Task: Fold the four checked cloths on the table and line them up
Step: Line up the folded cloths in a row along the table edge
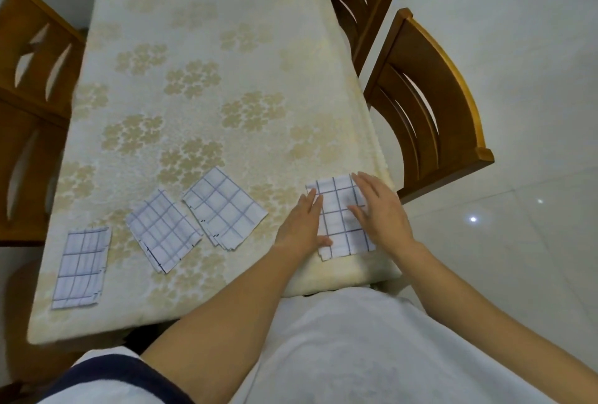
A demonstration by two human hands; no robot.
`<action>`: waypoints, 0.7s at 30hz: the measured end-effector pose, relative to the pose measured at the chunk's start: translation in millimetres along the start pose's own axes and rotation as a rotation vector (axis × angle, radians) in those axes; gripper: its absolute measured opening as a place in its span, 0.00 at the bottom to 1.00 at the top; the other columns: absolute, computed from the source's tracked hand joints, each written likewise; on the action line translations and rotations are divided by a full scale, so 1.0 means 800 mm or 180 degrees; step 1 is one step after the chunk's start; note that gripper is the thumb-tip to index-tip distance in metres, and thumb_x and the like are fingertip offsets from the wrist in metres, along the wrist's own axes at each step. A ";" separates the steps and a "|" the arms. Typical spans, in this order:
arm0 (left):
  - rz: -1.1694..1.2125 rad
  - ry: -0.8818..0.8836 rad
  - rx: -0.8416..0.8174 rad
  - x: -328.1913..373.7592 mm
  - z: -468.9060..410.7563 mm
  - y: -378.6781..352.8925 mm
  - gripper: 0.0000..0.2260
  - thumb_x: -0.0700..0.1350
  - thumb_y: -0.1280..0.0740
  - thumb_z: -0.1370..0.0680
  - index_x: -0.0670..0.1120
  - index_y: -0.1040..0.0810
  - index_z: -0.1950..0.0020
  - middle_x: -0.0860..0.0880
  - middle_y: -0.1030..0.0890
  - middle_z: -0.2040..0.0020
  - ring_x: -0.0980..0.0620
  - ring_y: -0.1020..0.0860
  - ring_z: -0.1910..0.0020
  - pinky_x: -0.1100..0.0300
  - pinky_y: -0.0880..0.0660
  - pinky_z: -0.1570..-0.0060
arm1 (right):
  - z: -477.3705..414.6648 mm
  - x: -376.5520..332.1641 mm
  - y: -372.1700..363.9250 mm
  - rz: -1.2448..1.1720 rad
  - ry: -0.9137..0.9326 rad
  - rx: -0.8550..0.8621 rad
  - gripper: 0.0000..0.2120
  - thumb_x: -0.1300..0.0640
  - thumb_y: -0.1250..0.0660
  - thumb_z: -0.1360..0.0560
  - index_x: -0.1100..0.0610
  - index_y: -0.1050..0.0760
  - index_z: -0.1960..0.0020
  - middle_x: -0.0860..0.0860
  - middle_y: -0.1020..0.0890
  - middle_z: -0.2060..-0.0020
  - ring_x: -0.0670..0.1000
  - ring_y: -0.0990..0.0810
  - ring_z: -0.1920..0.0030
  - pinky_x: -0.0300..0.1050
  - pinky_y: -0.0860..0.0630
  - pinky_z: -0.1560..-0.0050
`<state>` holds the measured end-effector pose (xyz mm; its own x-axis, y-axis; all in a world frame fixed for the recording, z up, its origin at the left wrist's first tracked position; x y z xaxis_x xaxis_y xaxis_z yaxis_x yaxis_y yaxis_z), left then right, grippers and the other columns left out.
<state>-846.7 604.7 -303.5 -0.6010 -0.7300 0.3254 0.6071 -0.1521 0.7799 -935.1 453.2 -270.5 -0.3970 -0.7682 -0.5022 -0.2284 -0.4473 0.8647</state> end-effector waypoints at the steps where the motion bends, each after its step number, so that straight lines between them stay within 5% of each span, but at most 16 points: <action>1: -0.0016 -0.0014 -0.0028 -0.001 -0.002 -0.001 0.49 0.56 0.27 0.25 0.47 0.58 0.17 0.49 0.62 0.18 0.47 0.59 0.19 0.51 0.48 0.22 | 0.000 -0.010 -0.010 0.0092 0.0184 -0.0137 0.29 0.47 0.37 0.19 0.50 0.42 0.21 0.49 0.39 0.22 0.52 0.41 0.22 0.50 0.42 0.23; 5: -0.0080 -0.0103 -0.0130 -0.008 -0.009 -0.001 0.52 0.59 0.26 0.26 0.50 0.62 0.18 0.50 0.63 0.18 0.48 0.61 0.19 0.50 0.54 0.21 | 0.023 -0.004 -0.065 0.0584 0.0221 -0.0933 0.31 0.38 0.55 0.16 0.48 0.62 0.19 0.46 0.63 0.20 0.51 0.66 0.21 0.54 0.58 0.21; 9: -0.0143 -0.0112 -0.0116 -0.007 -0.003 0.009 0.52 0.58 0.26 0.26 0.50 0.60 0.17 0.51 0.61 0.18 0.47 0.60 0.19 0.49 0.54 0.21 | 0.030 0.004 -0.070 0.1049 0.0220 -0.1329 0.34 0.34 0.62 0.19 0.47 0.72 0.22 0.47 0.70 0.22 0.53 0.71 0.23 0.59 0.62 0.22; 13: 0.0144 0.0051 0.0508 -0.037 0.023 0.027 0.44 0.60 0.30 0.23 0.51 0.55 0.17 0.50 0.58 0.17 0.45 0.59 0.19 0.50 0.56 0.22 | 0.008 -0.033 -0.046 0.1403 0.0120 -0.0976 0.34 0.36 0.44 0.20 0.51 0.48 0.20 0.54 0.53 0.19 0.63 0.59 0.21 0.63 0.65 0.24; 17: 0.0198 0.0833 0.1004 -0.123 0.061 0.049 0.42 0.63 0.35 0.21 0.49 0.55 0.17 0.46 0.60 0.18 0.45 0.61 0.19 0.51 0.59 0.22 | -0.041 -0.113 -0.059 0.0173 0.0186 -0.1037 0.30 0.49 0.32 0.23 0.55 0.36 0.25 0.56 0.29 0.30 0.59 0.29 0.31 0.54 0.32 0.31; 21: 0.0318 0.1467 0.0780 -0.197 0.094 0.053 0.44 0.63 0.35 0.21 0.47 0.58 0.18 0.43 0.61 0.18 0.43 0.61 0.19 0.49 0.58 0.21 | -0.080 -0.197 -0.115 -0.0451 0.0000 -0.1244 0.25 0.50 0.34 0.21 0.58 0.33 0.28 0.58 0.23 0.38 0.60 0.24 0.38 0.52 0.27 0.40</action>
<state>-765.6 763.5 -281.5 -0.2221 -0.9585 0.1787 0.4774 0.0529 0.8771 -794.7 586.0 -271.3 -0.3858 -0.6867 -0.6161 0.0740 -0.6887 0.7213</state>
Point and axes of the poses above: each hand's wrist, its own z-axis away from the middle knuckle, its own y-axis out of the back of the hand, x = y × z, the point moved 6 cm from there along -z, towards the middle knuckle
